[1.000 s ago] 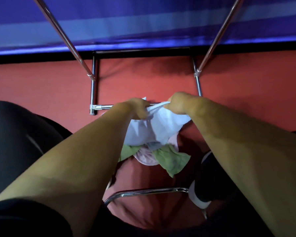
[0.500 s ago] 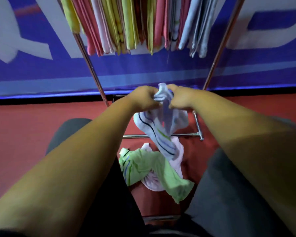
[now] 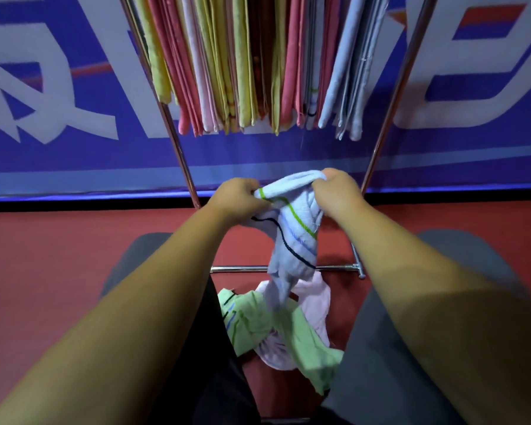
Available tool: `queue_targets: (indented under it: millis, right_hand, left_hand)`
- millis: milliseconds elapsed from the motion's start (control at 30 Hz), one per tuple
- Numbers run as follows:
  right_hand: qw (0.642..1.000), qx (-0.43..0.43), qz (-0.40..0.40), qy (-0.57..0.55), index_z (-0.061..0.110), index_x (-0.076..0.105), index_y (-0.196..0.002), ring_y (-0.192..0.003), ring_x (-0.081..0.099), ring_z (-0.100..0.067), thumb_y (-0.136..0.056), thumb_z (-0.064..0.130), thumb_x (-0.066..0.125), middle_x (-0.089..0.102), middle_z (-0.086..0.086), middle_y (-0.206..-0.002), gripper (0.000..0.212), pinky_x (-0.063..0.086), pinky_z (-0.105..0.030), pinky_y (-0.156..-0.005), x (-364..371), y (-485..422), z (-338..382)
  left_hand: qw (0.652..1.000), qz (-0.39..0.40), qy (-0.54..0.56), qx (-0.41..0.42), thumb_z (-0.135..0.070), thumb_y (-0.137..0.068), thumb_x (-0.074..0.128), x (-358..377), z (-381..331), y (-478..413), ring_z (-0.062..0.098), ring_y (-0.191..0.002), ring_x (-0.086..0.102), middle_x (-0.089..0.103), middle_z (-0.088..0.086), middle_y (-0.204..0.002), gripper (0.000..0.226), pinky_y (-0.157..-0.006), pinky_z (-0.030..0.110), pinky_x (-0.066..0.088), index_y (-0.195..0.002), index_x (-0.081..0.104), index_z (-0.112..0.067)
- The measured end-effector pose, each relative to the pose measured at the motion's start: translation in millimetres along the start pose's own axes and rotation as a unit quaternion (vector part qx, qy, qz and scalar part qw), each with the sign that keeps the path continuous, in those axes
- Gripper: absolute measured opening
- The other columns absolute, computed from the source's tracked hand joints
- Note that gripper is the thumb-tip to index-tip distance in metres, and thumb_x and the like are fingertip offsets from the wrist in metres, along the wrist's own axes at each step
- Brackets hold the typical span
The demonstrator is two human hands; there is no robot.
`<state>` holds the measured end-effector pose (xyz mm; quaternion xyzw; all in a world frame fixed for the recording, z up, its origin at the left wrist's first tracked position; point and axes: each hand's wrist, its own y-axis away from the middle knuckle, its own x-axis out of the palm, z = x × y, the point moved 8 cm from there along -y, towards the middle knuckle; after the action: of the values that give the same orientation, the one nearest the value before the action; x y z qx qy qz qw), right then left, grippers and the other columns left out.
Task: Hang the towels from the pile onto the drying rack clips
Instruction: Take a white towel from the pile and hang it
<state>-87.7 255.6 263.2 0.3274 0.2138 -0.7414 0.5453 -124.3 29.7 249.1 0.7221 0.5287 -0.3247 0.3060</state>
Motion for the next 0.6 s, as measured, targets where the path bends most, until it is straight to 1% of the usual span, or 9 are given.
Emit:
queue_targets:
  millis: [67,167,233,267,333,400,467,533,600]
  right_hand:
    - [1.0,0.031,-0.002,-0.005,0.004,0.071,-0.108,-0.111,0.066,-0.035,-0.1,0.013,0.049,0.073,-0.018,-0.116,0.026,0.04,-0.029,-0.078,3,1,-9]
    - [0.997,0.064,0.032,-0.013,0.004,0.072,-0.105,-0.104,0.071,-0.038,-0.096,0.01,0.05,0.075,-0.021,-0.11,0.025,0.051,-0.033,-0.08,12,0,-16]
    - [0.995,0.084,0.063,0.002,0.003,0.072,-0.111,-0.108,0.072,-0.042,-0.094,0.008,0.049,0.074,-0.025,-0.114,0.029,0.059,-0.043,-0.09,20,-2,-21]
    - [0.992,0.086,0.085,0.023,0.002,0.071,-0.113,-0.108,0.072,-0.043,-0.093,0.007,0.049,0.074,-0.026,-0.115,0.029,0.061,-0.046,-0.091,25,-1,-24]
    - [0.987,0.075,0.138,0.042,0.007,0.07,-0.108,-0.094,0.072,-0.037,-0.092,0.007,0.052,0.075,-0.02,-0.103,0.024,0.06,-0.041,-0.077,36,7,-23]
    - [0.981,0.05,0.19,0.003,0.016,0.069,-0.097,-0.075,0.065,-0.027,-0.086,0.008,0.057,0.07,-0.009,-0.082,0.019,0.05,-0.031,-0.064,46,19,-11]
    - [0.966,0.038,0.25,-0.044,0.018,0.069,-0.088,-0.067,0.058,-0.022,-0.077,0.007,0.058,0.064,-0.003,-0.071,0.019,0.045,-0.028,-0.061,58,30,0]
    - [0.96,0.036,0.269,-0.069,0.021,0.069,-0.079,-0.064,0.053,-0.019,-0.075,0.011,0.061,0.06,-0.002,-0.067,0.013,0.041,-0.027,-0.059,65,32,3]
    - [0.97,0.042,0.232,-0.067,0.022,0.065,-0.068,-0.066,0.046,-0.019,-0.072,0.019,0.064,0.053,-0.002,-0.066,0.005,0.036,-0.03,-0.059,61,25,0]
  left_hand:
    - [0.977,0.004,0.205,-0.051,-0.041,-0.076,0.091,8,21,8,0.017,-0.063,0.057,0.066,0.003,-0.071,0.043,-0.062,0.03,0.046,-0.083,0.065,-0.007]
    - [0.908,0.031,0.415,-0.054,-0.023,-0.08,0.088,14,19,15,0.021,-0.076,0.062,0.07,0.008,-0.083,0.024,-0.073,0.036,0.044,-0.087,0.066,-0.018]
    - [0.855,0.061,0.512,-0.046,-0.006,-0.09,0.077,15,7,17,0.026,-0.082,0.069,0.073,0.011,-0.091,0.016,-0.076,0.037,0.052,-0.092,0.067,-0.019]
    - [0.836,0.074,0.542,-0.038,-0.002,-0.092,0.073,15,1,18,0.028,-0.086,0.07,0.074,0.013,-0.095,0.017,-0.08,0.039,0.054,-0.097,0.069,-0.018]
    - [0.822,0.092,0.562,-0.016,0.002,-0.093,0.069,18,-7,20,0.03,-0.093,0.069,0.072,0.015,-0.1,0.022,-0.086,0.043,0.053,-0.105,0.07,-0.016]
    - [0.83,0.099,0.549,0.005,0.005,-0.093,0.067,23,-12,21,0.028,-0.095,0.07,0.073,0.015,-0.1,0.024,-0.088,0.041,0.056,-0.105,0.074,-0.014]
    - [0.852,0.09,0.516,0.014,0.007,-0.093,0.067,28,-13,19,0.024,-0.091,0.071,0.075,0.012,-0.096,0.025,-0.085,0.036,0.058,-0.098,0.077,-0.015]
    - [0.897,0.063,0.438,0.009,0.007,-0.092,0.07,31,-7,15,0.017,-0.083,0.069,0.075,0.006,-0.089,0.023,-0.08,0.031,0.057,-0.095,0.077,-0.014]
    - [0.962,0.018,0.273,-0.001,0.0,-0.09,0.077,30,5,8,0.01,-0.072,0.063,0.071,-0.001,-0.081,0.016,-0.073,0.024,0.05,-0.098,0.075,-0.013]
